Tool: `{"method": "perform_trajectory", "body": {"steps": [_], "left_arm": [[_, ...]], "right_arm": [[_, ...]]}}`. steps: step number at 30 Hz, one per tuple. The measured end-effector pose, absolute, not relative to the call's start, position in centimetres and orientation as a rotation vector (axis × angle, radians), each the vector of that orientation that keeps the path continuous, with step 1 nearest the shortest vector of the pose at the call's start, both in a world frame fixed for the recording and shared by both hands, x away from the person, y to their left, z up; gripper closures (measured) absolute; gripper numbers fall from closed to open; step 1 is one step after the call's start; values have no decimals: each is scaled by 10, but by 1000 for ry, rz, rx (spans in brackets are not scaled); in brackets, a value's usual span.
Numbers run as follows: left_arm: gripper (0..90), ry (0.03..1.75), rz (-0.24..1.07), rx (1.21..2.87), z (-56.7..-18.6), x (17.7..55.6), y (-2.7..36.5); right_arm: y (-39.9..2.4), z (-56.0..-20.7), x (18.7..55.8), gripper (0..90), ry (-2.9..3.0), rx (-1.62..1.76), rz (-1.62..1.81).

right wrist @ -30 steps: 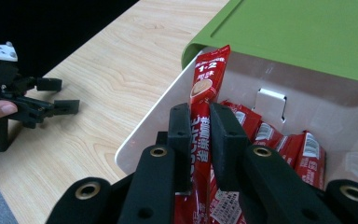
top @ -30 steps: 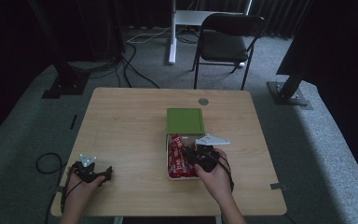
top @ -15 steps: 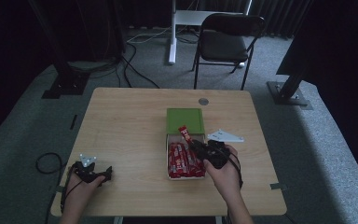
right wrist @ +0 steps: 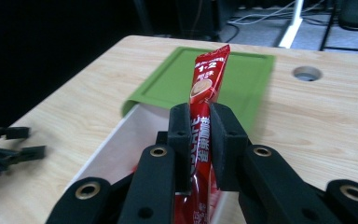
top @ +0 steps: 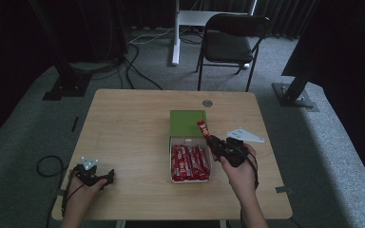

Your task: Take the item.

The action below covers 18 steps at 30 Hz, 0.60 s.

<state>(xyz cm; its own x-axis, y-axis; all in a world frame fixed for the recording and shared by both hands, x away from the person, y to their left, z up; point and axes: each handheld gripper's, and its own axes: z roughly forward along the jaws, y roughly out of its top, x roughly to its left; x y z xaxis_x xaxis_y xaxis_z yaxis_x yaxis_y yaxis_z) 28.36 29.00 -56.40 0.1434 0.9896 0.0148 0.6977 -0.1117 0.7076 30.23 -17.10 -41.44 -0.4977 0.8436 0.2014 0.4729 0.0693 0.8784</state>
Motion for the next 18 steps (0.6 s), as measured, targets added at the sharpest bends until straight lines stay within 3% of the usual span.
{"method": "perform_trajectory", "body": {"steps": [18], "left_arm": [[75, 1610, 685, 1872, -564, 284, 290]], "right_arm": [[-218, -432, 311, 795, 1851, 1378, 1300]]}}
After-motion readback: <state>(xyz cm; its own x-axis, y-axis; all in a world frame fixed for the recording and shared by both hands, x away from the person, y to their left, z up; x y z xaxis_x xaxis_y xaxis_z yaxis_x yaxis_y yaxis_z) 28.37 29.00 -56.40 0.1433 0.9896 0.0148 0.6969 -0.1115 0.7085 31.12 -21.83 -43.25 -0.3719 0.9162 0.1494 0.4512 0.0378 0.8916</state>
